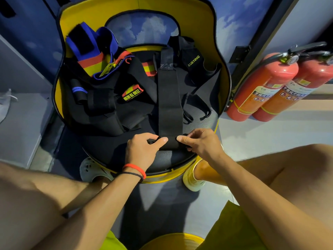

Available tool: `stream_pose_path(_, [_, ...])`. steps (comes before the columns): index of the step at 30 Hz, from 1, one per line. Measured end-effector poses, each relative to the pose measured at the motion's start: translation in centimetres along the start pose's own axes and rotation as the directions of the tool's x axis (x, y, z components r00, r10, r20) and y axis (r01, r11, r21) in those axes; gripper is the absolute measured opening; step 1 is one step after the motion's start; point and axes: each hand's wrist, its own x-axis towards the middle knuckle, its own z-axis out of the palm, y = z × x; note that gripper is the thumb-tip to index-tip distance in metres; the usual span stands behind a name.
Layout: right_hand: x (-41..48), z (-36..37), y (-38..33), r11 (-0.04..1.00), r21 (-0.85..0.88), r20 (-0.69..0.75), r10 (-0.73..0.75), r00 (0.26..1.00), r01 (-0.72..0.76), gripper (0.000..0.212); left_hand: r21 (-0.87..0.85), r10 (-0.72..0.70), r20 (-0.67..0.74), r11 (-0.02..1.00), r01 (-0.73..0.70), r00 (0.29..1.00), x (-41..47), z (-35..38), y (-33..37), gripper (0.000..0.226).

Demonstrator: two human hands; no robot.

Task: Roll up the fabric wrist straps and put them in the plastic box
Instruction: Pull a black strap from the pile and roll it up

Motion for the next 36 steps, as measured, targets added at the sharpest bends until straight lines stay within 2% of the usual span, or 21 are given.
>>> stream_pose_path(2, [0.1,0.3,-0.2,0.997,-0.076,-0.043,-0.023,0.999,0.020,0.051,-0.047,-0.021,0.007,0.999,0.022,1.000,0.7,0.4,0.0,0.024])
stream_pose_path(5, [0.3,0.8,-0.1,0.959,-0.256,-0.160,-0.167,0.973,0.123,0.047,-0.044,-0.019,-0.006,0.999,0.019,1.000,1.3,1.2,0.0,0.029])
stream_pose_path(7, [0.1,1.3,0.1,0.912,-0.303,-0.186,-0.343,0.921,0.278,0.035,0.019,0.015,-0.029,1.000,-0.015,0.999,1.6,1.4,-0.1,0.032])
stream_pose_path(9, [-0.2,1.7,0.3,0.819,-0.328,-0.146,-0.536,0.831,0.471,0.019,0.079,0.071,-0.062,0.995,-0.066,0.996,1.8,1.5,-0.1,0.031])
stream_pose_path(10, [-0.3,1.9,0.5,0.781,-0.343,-0.116,-0.587,0.801,0.522,0.014,0.081,0.093,-0.073,0.993,-0.087,0.993,2.0,1.5,-0.1,0.029])
stream_pose_path(11, [-0.4,2.0,0.8,0.763,-0.362,-0.084,-0.599,0.796,0.536,0.016,0.066,0.105,-0.081,0.993,-0.100,0.991,2.1,1.6,0.0,0.029])
stream_pose_path(15, [-1.2,2.3,2.4,0.720,-0.471,-0.014,-0.584,0.812,0.510,0.054,-0.020,0.100,-0.128,0.994,-0.103,0.987,2.6,2.1,0.3,0.029])
stream_pose_path(17, [-1.2,2.5,2.8,0.684,-0.521,-0.042,-0.617,0.786,0.510,0.059,-0.046,0.082,-0.128,0.995,-0.088,0.988,2.8,2.1,0.5,0.031])
stream_pose_path(20, [-0.7,2.1,2.1,0.621,-0.567,-0.002,-0.659,0.752,0.542,0.057,-0.062,0.063,-0.122,0.996,-0.071,0.991,3.0,2.0,0.8,0.033])
stream_pose_path(23, [-0.2,1.1,1.1,0.666,-0.516,0.011,-0.624,0.782,0.539,0.055,0.048,0.082,-0.081,0.996,-0.078,0.993,2.8,2.3,1.0,0.040])
stream_pose_path(27, [0.0,0.4,0.0,0.754,-0.441,0.018,-0.535,0.845,0.487,0.048,0.100,0.038,0.011,0.994,-0.039,0.999,2.6,1.8,1.4,0.047])
stream_pose_path(31, [-0.2,-0.1,-0.9,0.840,-0.384,0.075,-0.386,0.919,0.384,0.052,0.106,0.027,0.106,0.994,-0.038,0.994,1.8,0.6,1.3,0.038])
stream_pose_path(34, [-0.4,-0.6,-1.7,0.912,-0.288,0.152,-0.257,0.954,0.292,0.051,0.131,-0.014,0.161,0.991,-0.008,0.987,1.1,-0.1,1.4,0.048])
stream_pose_path(36, [-0.3,-0.7,-1.6,0.941,-0.258,0.199,-0.169,0.965,0.218,0.040,0.175,-0.030,0.180,0.985,-0.002,0.983,0.7,-0.7,1.5,0.057])
